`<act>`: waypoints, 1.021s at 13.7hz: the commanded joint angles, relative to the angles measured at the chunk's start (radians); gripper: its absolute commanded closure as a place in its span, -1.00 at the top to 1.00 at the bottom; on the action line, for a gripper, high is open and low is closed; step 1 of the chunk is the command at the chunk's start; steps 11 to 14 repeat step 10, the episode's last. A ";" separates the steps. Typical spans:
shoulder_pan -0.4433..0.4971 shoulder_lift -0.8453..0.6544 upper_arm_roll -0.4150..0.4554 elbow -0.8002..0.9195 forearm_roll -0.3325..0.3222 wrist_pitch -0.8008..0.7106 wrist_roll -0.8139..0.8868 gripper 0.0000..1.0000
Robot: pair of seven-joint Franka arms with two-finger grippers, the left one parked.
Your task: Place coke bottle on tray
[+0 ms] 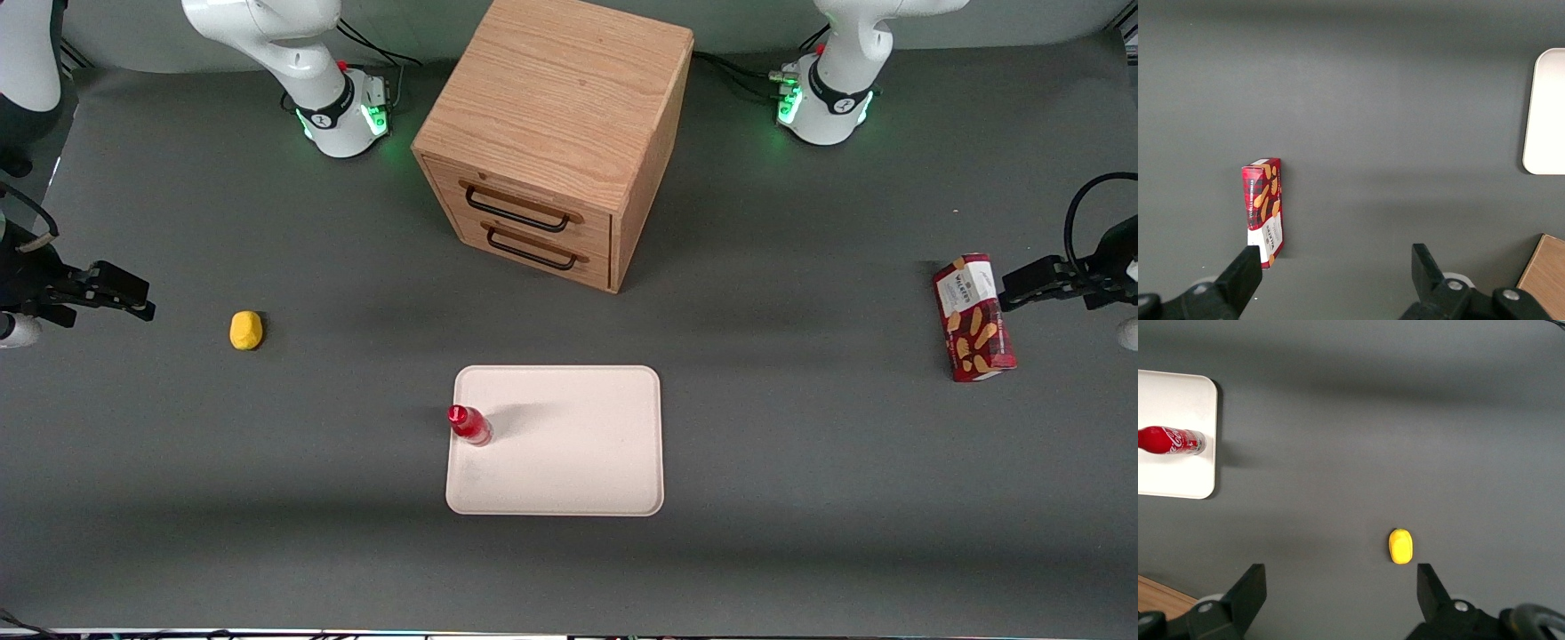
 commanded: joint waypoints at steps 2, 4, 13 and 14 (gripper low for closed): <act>0.006 -0.033 -0.010 -0.034 0.015 -0.007 -0.016 1.00; 0.006 -0.033 -0.010 -0.032 0.017 -0.044 -0.016 1.00; 0.006 -0.033 -0.010 -0.032 0.017 -0.057 -0.016 1.00; 0.006 -0.033 -0.010 -0.032 0.017 -0.057 -0.016 1.00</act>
